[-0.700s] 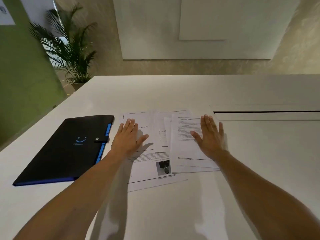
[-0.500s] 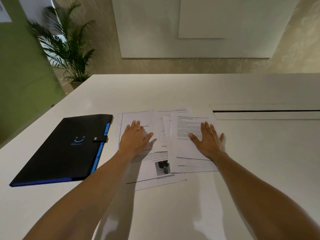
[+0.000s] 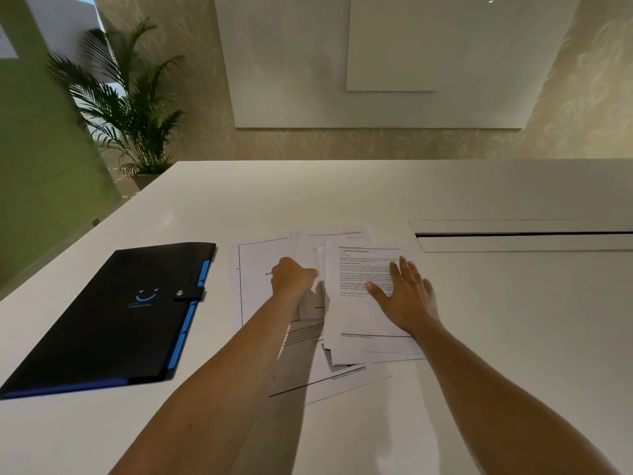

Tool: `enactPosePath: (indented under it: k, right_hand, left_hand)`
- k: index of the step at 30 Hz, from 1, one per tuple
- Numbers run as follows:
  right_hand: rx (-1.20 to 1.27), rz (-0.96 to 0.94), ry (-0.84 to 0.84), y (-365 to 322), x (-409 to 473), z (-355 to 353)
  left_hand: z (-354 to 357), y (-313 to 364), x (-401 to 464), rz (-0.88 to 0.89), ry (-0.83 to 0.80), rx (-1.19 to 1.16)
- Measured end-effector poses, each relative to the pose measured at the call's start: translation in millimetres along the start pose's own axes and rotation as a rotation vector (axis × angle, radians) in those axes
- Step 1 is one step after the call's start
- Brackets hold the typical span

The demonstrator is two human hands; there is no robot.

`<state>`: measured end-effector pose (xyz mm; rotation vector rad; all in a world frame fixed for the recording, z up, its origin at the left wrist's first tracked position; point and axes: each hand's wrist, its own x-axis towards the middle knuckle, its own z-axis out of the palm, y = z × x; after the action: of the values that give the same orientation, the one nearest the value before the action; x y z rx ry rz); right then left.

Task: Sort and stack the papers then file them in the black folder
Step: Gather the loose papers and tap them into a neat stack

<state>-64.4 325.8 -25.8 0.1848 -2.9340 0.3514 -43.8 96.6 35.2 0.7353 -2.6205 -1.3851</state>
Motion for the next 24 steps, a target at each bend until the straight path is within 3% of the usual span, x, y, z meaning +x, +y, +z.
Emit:
enactPosePath:
  k: [12,18,24]
  right_hand:
    - [-0.01,-0.004,0.011,-25,6,10]
    - [0.023,-0.034,0.007,-37,7,15]
    - [0.024,-0.052,0.032,-39,8,19]
  left_hand:
    - [-3,0,14,-0.158,-0.067,-0.252]
    - [-1,-1,19,-0.248,-0.143,-0.264]
    - [10,1,15,-0.154,-0.191,-0.187]
